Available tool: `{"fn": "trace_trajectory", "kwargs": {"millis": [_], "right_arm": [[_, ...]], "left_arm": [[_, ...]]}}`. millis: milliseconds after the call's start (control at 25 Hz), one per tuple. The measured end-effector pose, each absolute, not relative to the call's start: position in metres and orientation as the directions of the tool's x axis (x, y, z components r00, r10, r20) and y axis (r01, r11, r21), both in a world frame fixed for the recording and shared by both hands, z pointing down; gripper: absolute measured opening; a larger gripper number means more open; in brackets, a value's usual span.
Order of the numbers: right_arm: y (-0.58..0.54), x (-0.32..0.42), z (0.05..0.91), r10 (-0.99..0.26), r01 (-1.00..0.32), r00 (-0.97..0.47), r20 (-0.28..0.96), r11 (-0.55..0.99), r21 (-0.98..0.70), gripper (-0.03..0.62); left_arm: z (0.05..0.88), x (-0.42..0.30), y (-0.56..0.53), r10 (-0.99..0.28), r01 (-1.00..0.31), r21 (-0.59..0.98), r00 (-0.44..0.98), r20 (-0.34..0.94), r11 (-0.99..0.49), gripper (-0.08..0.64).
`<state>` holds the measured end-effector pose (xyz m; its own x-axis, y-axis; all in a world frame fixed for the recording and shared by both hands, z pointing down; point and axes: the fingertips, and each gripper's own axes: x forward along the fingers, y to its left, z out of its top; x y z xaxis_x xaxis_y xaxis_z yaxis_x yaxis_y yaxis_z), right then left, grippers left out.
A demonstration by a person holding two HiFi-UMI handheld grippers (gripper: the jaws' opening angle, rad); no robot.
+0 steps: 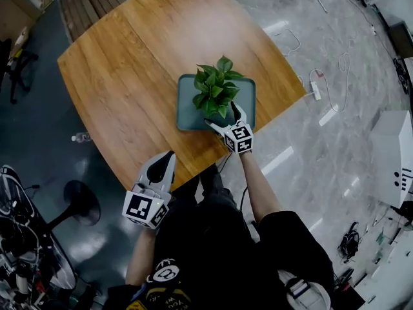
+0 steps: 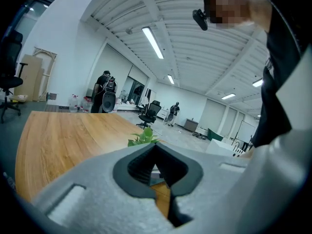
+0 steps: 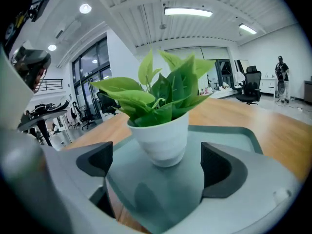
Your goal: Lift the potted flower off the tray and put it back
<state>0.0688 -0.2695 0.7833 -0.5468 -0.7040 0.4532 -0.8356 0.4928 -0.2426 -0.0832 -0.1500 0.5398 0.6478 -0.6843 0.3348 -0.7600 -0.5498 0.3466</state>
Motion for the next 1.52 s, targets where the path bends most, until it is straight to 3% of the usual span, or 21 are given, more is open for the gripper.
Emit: {"fn": "trace_trajectory", "kwargs": {"millis": [80,120,240,320,360,800,1120,1520], "right_arm": [[-0.253,0.082,0.775,-0.728,-0.859,-0.511,0.457,0.441,-0.260,0.545],[-0.244,0.091,0.766,-0.753,-0.876,-0.483,0.448,0.401,-0.269,0.499],[-0.217,0.117,0.714,-0.847,-0.926,-0.358,0.392,0.270,-0.263,0.255],[-0.199,0.128,0.672,-0.892,-0.950,-0.278,0.356,0.200,-0.241,0.035],[-0.190,0.131,0.651,-0.907,-0.956,-0.252,0.338,0.179,-0.233,0.002],[-0.132,0.128,0.497,-0.965,-0.976,-0.165,0.203,0.130,-0.177,0.000],[-0.134,0.125,0.469,-0.969,-0.967,-0.190,0.156,0.158,-0.197,0.000],[-0.141,0.108,0.471,-0.947,-0.958,-0.254,0.196,0.219,-0.184,0.000]], "left_arm": [[0.540,-0.078,-0.150,-0.672,-0.747,0.347,0.663,0.329,-0.567,-0.002],[0.540,-0.076,-0.150,-0.666,-0.739,0.343,0.672,0.324,-0.579,-0.002],[0.537,-0.071,-0.153,-0.654,-0.721,0.335,0.692,0.304,-0.607,-0.002],[0.534,-0.068,-0.157,-0.653,-0.714,0.329,0.699,0.292,-0.618,-0.002],[0.533,-0.067,-0.159,-0.653,-0.712,0.324,0.701,0.286,-0.622,-0.002],[0.498,-0.068,-0.160,-0.703,-0.743,0.268,0.668,0.244,-0.613,-0.002],[0.456,-0.064,-0.153,-0.721,-0.744,0.222,0.667,0.188,-0.631,-0.002],[0.449,-0.057,-0.162,-0.728,-0.746,0.226,0.664,0.172,-0.627,-0.002]]}}
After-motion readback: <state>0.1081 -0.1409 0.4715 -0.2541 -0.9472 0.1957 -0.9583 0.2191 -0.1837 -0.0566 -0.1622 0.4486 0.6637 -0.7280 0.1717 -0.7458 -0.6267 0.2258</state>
